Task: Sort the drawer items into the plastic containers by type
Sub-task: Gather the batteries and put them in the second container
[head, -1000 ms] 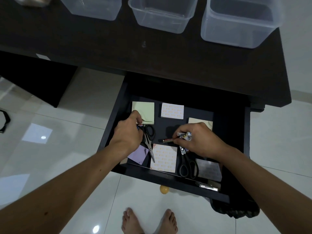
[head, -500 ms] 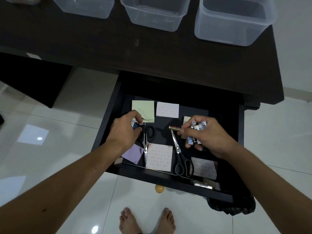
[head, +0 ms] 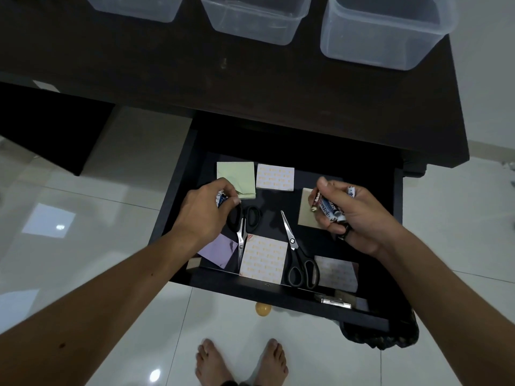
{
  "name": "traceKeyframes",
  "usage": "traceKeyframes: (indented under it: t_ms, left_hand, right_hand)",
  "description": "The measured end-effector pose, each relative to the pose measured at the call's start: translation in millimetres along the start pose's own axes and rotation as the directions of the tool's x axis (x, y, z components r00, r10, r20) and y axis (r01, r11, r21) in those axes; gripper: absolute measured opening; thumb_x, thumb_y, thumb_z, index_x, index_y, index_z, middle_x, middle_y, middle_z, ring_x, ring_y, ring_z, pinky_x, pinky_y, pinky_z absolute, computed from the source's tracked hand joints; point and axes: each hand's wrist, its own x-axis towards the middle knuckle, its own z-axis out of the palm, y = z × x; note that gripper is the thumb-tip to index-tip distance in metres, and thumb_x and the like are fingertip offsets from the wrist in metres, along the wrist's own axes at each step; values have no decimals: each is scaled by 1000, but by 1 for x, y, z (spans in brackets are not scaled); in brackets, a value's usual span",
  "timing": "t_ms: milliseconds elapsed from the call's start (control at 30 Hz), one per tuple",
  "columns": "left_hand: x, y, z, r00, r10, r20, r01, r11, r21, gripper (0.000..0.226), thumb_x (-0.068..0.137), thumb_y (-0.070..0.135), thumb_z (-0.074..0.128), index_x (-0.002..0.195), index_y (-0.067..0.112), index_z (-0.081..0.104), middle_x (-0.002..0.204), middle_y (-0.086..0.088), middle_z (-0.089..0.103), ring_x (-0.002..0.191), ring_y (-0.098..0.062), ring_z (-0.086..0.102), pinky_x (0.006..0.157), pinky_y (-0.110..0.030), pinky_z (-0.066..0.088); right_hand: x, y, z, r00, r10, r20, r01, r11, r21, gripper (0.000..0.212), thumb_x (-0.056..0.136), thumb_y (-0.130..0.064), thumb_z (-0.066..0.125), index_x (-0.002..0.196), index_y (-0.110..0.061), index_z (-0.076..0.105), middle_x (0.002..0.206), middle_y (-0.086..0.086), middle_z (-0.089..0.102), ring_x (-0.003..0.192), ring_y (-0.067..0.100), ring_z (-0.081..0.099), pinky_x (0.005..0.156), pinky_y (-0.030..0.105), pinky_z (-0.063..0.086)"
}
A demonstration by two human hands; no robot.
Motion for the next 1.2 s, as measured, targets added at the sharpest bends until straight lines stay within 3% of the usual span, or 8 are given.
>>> traceKeyframes:
  t_ms: [133,233,367,500,633,967,1200]
  left_hand:
    - [1,-4,0,1000,16,19,-17,1000,21,15,101,13,65,98,28,68,87,-5,71,66,-24,65,51,-23,48]
    - [2,-7,0,999,25,37,-27,999,33,16,100,11,65,99,27,66,78,-10,68,49,-17,48,40,-16,37]
    - [3,-6,2,997,76,18,-77,990,115,8,99,19,70,100,26,65,68,-7,61,47,-15,44,42,-20,37]
    - [3,-3,2,976,217,2,-208,933,293,9,97,21,73,104,20,68,87,-4,66,75,-25,64,62,-33,51]
    - [6,-2,-1,960,277,27,-267,888,376,10,96,20,74,105,18,71,97,-6,68,85,-29,66,68,-40,56]
    - [13,-7,-4,962,217,167,-253,938,239,23,98,21,71,117,32,75,117,0,75,110,-21,67,97,-45,55]
    - [12,-8,-4,973,170,155,-197,964,180,12,98,24,71,108,29,74,113,6,74,108,-18,67,95,-41,56]
  right_hand:
    - [-2,-3,1,1000,16,-5,-16,999,29,24,90,-35,68,79,-13,63,89,16,73,50,15,54,36,17,33]
    - [-4,-8,-3,999,45,-3,-45,997,61,23,90,-34,69,78,-16,60,82,13,70,46,12,54,32,16,30]
    - [-10,-19,-11,997,75,-10,-72,982,173,23,90,-35,67,88,-13,63,70,2,57,41,6,45,26,12,23]
    - [-15,-33,-17,995,81,-51,-67,970,233,25,92,-39,64,93,-14,63,67,-1,53,40,3,44,25,11,21]
    - [-16,-35,-21,994,83,-68,-65,971,229,26,94,-40,63,93,-13,63,68,-1,53,41,3,44,25,11,22]
    - [-21,-21,-20,996,76,-40,-69,988,141,27,90,-38,68,93,-11,67,71,2,57,44,7,47,26,13,25]
    - [-24,-17,-17,998,70,-4,-69,988,137,19,86,-30,71,92,-13,65,71,1,56,45,6,47,28,12,24]
